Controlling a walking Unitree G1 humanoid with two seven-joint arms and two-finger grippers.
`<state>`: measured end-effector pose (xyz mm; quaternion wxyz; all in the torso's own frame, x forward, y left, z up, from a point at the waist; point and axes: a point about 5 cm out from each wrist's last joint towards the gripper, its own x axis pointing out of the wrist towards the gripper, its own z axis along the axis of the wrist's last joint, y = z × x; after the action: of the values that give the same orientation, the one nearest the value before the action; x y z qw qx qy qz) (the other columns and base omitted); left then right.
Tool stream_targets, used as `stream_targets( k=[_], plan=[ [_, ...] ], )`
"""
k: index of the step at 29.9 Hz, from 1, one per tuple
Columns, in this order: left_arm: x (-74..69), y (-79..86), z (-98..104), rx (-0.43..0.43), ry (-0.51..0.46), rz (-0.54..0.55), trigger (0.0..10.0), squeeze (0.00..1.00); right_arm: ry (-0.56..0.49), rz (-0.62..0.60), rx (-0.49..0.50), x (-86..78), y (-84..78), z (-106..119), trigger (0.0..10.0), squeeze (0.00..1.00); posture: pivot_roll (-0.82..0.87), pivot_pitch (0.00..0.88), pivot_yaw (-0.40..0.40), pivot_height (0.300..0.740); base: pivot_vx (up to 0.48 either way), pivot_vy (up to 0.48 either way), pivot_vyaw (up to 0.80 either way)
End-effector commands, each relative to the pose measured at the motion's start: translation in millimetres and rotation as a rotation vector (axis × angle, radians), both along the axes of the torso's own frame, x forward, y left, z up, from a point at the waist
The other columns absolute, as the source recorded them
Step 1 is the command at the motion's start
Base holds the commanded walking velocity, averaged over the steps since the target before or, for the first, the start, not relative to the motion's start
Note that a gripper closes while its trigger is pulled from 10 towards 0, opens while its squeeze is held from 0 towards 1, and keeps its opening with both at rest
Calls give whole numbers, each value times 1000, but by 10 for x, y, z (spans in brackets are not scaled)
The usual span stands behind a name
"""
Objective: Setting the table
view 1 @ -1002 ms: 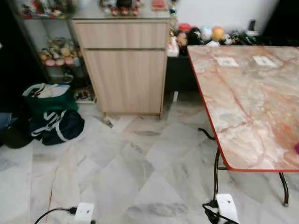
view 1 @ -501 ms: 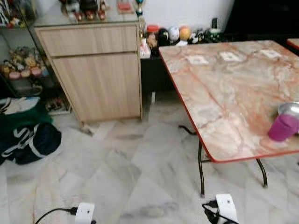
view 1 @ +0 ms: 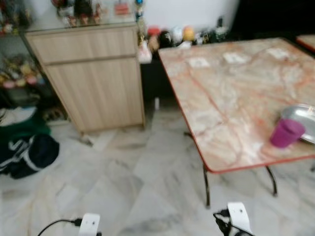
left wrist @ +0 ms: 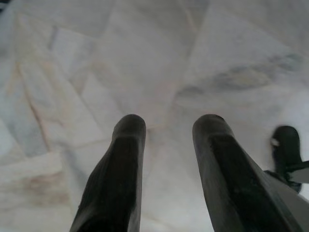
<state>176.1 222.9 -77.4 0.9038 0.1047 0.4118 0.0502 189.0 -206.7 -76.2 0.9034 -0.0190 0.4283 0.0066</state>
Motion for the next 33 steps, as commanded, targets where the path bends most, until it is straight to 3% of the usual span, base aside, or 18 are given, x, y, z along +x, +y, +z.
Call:
stream_targets(
  k=[1, 27, 33],
  plan=[
    [88, 62, 33, -140, 29, 72, 10000, 0, 37, -349, 145, 17, 13, -22, 10000, 0, 8, 29, 19, 740, 0, -480, 0],
    [109, 66, 43, -152, 25, 87, 10000, 0, 24, -332, 156, 43, 38, -11, 10000, 0, 6, 23, 25, 740, 0, -475, 0],
    [110, 51, 38, -162, 28, 92, 10000, 0, 25, -328, 154, 46, 33, -9, 10000, 0, 5, 22, 22, 740, 0, 0, 0]
  ],
)
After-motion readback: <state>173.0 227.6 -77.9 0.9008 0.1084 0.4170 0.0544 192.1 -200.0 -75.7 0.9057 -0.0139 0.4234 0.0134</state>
